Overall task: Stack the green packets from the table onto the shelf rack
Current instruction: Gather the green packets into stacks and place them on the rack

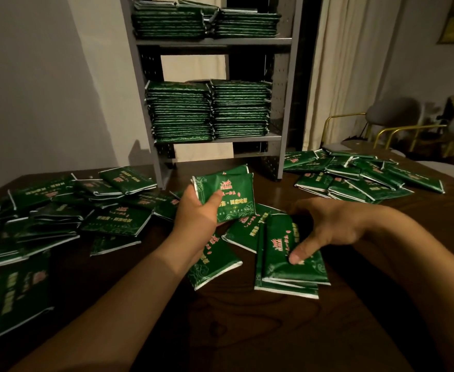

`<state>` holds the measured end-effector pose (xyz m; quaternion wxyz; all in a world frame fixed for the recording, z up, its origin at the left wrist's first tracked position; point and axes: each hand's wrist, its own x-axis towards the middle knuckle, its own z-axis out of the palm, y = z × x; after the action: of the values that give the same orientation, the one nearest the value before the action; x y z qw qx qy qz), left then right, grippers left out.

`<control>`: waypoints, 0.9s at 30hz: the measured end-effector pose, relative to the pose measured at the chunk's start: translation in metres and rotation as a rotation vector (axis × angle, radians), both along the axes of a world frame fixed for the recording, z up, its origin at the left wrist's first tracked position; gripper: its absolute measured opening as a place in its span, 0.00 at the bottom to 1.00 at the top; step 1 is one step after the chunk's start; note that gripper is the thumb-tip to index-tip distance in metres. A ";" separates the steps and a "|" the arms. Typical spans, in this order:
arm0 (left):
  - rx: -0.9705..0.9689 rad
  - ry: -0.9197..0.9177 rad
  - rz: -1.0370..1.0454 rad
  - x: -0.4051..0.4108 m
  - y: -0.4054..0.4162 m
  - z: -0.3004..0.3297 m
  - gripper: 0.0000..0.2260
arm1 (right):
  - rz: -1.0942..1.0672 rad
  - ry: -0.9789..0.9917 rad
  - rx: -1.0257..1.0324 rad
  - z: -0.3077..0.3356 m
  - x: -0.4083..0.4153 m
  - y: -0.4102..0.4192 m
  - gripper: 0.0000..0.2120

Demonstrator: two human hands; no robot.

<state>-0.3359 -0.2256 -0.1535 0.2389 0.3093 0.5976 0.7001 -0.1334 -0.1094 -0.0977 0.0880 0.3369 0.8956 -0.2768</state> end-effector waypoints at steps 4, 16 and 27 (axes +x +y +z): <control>0.002 -0.007 0.015 0.007 -0.002 0.003 0.25 | 0.061 -0.029 -0.027 0.002 0.001 -0.005 0.47; 0.041 -0.270 -0.056 0.004 -0.011 0.021 0.15 | -0.167 0.863 -0.512 -0.011 -0.004 0.008 0.15; 0.033 -0.101 -0.219 0.023 -0.010 0.015 0.10 | -0.464 1.077 -0.568 -0.032 -0.035 -0.003 0.11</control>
<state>-0.3134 -0.2354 -0.1388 0.3386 0.3411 0.5357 0.6943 -0.1688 -0.1127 -0.1297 -0.3499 0.2994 0.6103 -0.6446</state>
